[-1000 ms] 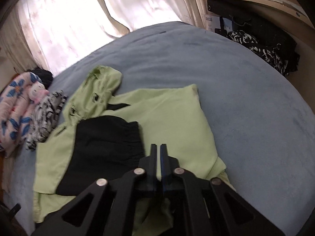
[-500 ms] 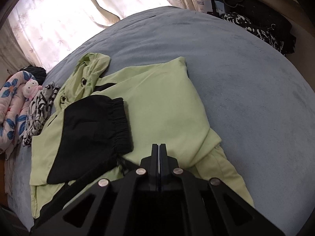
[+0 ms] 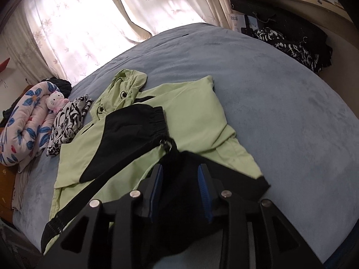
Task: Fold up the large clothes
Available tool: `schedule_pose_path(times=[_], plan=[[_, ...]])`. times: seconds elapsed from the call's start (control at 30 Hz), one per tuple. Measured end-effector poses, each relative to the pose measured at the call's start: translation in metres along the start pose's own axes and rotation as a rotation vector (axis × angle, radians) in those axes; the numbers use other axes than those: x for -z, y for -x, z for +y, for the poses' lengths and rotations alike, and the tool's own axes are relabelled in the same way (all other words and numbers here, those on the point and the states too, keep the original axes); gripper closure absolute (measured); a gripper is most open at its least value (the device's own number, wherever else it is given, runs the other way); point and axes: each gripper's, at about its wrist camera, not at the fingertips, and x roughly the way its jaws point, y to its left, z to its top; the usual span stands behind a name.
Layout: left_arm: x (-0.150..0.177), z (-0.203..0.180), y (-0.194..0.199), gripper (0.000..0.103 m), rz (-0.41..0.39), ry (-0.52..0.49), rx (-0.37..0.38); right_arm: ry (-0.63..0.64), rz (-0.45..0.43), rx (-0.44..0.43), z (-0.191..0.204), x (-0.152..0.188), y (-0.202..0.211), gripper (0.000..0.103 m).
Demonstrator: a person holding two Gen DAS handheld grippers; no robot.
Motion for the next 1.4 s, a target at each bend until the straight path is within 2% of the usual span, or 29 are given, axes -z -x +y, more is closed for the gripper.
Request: schedule_pose_path(times=[0.17,0.27,0.47,0.6,0.67,0.7,0.77,0.87,1.07,1.23,1.33,1.4], plan=[[0.012,-0.035,-0.005,0.077,-0.087,-0.133,-0.219,0.0,-0.004,0.002,0.001,0.021,0.017,0.07],[0.009,-0.051,-0.009,0.076,-0.131,-0.178,-0.306,-0.005,-0.009,0.003,-0.001,0.032,0.027,0.07],[0.007,-0.063,-0.008,0.076,-0.19,-0.27,-0.4,-0.006,-0.018,0.008,-0.005,0.048,0.046,0.07],[0.0,-0.063,0.007,0.076,-0.303,-0.252,-0.463,0.014,-0.026,0.0,-0.005,0.053,0.056,0.07],[-0.009,-0.059,0.016,0.076,-0.35,-0.2,-0.445,0.033,-0.022,0.0,-0.002,0.055,0.057,0.07],[-0.014,-0.055,0.018,0.08,-0.361,-0.172,-0.417,0.044,-0.02,0.004,-0.001,0.055,0.056,0.07],[-0.025,-0.046,0.019,0.098,-0.354,-0.115,-0.345,0.055,-0.014,0.007,0.001,0.055,0.054,0.07],[-0.042,-0.029,0.024,0.101,-0.341,0.029,-0.206,0.063,-0.001,0.007,0.002,0.054,0.047,0.07],[-0.086,0.027,0.032,0.103,-0.365,0.307,-0.047,0.104,0.058,0.01,0.004,0.041,0.016,0.07],[-0.128,0.1,0.035,0.103,-0.397,0.599,0.01,0.131,0.104,0.007,0.012,0.015,-0.016,0.07],[-0.15,0.149,0.022,0.103,-0.384,0.75,0.017,0.161,0.119,0.012,0.017,-0.003,-0.037,0.069],[-0.162,0.18,0.008,0.102,-0.361,0.824,0.001,0.183,0.131,0.015,0.019,-0.012,-0.049,0.055]])
